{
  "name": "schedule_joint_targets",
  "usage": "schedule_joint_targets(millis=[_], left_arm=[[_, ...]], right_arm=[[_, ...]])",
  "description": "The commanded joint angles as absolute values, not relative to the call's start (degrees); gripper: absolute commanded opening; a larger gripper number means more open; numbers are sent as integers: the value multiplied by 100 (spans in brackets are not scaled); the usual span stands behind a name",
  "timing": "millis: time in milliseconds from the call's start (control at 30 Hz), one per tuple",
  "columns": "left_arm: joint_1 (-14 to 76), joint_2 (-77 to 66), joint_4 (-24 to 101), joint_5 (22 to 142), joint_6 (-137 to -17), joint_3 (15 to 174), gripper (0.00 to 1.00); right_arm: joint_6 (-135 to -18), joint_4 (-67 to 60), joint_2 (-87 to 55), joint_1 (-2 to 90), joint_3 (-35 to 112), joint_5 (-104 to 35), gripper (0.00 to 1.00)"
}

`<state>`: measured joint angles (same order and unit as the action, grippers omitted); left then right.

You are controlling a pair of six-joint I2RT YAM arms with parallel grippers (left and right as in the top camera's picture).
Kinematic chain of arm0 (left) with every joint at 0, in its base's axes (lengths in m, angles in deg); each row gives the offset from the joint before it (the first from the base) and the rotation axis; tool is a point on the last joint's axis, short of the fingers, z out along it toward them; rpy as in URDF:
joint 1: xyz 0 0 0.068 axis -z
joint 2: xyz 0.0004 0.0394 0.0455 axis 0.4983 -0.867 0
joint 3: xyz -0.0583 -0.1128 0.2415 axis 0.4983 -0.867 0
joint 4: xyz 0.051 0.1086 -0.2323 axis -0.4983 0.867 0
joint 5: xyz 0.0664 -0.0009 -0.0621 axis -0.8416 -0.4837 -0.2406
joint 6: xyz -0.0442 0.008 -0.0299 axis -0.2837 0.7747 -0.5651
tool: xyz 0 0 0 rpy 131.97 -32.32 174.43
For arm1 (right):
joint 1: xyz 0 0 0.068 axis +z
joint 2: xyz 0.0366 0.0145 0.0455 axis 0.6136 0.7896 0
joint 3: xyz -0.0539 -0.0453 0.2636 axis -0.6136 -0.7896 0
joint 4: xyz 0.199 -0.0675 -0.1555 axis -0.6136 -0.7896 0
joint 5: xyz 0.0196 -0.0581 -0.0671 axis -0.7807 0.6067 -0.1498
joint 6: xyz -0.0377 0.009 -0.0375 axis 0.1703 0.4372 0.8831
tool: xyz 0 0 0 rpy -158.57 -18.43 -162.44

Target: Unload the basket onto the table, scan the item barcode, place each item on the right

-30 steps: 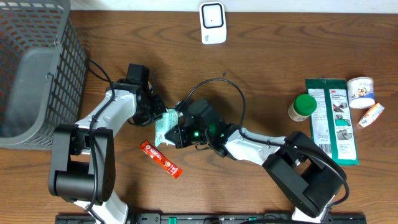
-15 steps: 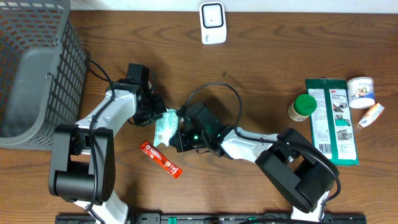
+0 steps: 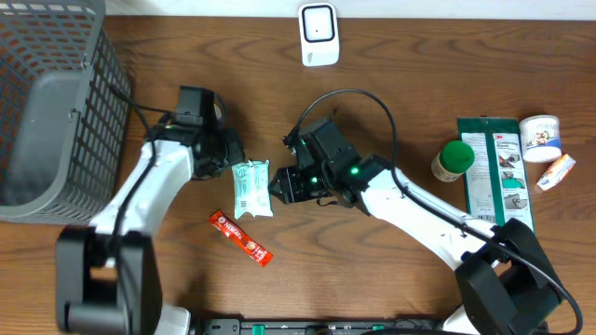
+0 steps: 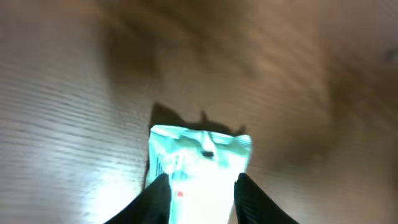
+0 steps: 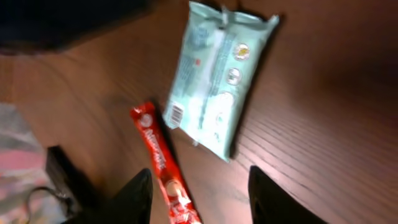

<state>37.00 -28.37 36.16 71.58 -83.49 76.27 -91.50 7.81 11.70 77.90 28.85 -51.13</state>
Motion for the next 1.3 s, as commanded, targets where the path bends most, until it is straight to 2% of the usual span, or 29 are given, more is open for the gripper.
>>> schedule_joint_targets(millis=[0, 33, 67, 100, 133, 567, 800, 1000, 1167, 1200, 1267], left_arm=[[3628, -2208, 3952, 6577, -8231, 7806, 37], [3628, -2155, 4062, 6518, -8229, 7806, 33], [3628, -2138, 4162, 6507, -8229, 7806, 25], [3637, -2168, 4326, 6503, -8227, 7778, 11], [3652, -2208, 4374, 6498, -8225, 7732, 8], [3661, -3661, 4110, 6424, -8227, 7396, 8], [3698, -4044, 4024, 6444, -8229, 7396, 8], [3976, -4135, 3972, 6699, -8229, 7396, 8], [4144, -4135, 3946, 6695, -8229, 7396, 8], [4148, -4135, 3937, 6695, -8227, 7396, 8], [4148, -4135, 3937, 6675, -8227, 7396, 8]], right_arm=[[-8486, 525, 1135, 7790, 3373, -4595, 54], [-8490, 534, 1137, 7790, 3405, -4577, 55], [-8493, 565, 1137, 7790, 3425, -4520, 56], [-8573, 619, 1139, 7790, 3427, -4328, 56], [-8628, 621, 1164, 7790, 3427, -4230, 56], [-8665, 1526, 2501, 7841, 3427, -4800, 49], [-8729, 1710, 2908, 7852, 3425, -4938, 46], [-9177, 2088, 3336, 7873, 3425, -5576, 43], [-9002, 2595, 3399, 7873, 3423, -6216, 42], [-9002, 2639, 3399, 7873, 3423, -6330, 41], [-9002, 2634, 3399, 7873, 3423, -6398, 30]])
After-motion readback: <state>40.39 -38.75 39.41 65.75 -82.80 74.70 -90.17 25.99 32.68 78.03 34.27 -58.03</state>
